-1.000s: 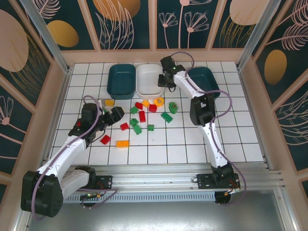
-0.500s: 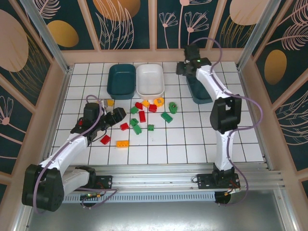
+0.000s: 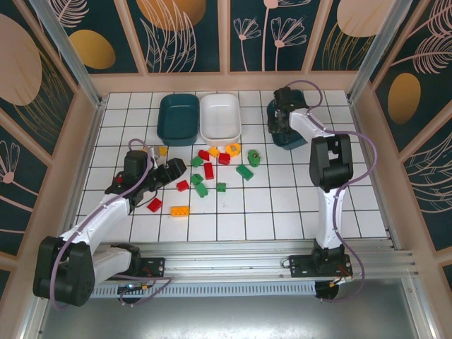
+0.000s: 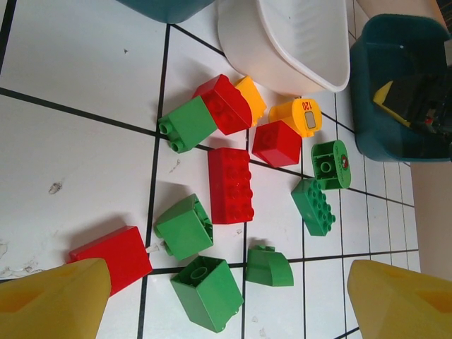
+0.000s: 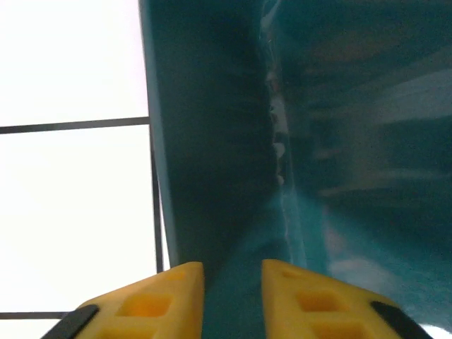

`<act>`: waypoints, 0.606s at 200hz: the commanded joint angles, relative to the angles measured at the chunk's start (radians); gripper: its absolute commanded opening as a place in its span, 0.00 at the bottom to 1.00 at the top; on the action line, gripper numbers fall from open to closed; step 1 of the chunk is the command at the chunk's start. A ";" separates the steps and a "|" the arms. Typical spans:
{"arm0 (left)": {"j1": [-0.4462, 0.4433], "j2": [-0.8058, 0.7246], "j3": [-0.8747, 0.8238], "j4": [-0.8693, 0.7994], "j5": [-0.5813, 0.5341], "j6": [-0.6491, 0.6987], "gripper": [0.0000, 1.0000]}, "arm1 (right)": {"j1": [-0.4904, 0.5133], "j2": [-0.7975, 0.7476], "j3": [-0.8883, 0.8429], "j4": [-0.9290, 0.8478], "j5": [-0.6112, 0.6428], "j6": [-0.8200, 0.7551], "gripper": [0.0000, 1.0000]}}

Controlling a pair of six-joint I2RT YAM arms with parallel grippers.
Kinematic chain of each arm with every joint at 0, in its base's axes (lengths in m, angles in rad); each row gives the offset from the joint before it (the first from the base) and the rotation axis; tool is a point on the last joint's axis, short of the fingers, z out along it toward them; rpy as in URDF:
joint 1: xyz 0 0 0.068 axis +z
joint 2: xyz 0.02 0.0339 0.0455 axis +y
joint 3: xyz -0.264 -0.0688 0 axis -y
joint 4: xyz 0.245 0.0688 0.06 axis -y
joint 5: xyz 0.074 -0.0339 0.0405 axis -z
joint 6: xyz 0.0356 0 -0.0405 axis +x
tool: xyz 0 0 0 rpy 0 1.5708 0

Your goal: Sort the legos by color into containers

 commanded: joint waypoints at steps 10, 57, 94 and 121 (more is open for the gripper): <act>0.005 -0.025 0.012 -0.017 0.006 0.002 0.87 | 0.020 0.025 0.056 0.041 -0.083 0.008 0.27; 0.004 -0.049 -0.009 -0.022 -0.002 0.004 0.87 | 0.004 -0.002 0.072 0.053 -0.146 0.021 0.34; 0.004 -0.043 -0.017 -0.003 0.016 -0.006 0.87 | 0.007 0.011 0.070 0.072 -0.205 0.068 0.41; 0.004 -0.061 -0.030 -0.008 0.011 -0.002 0.87 | 0.015 -0.064 -0.034 0.195 -0.234 0.144 0.47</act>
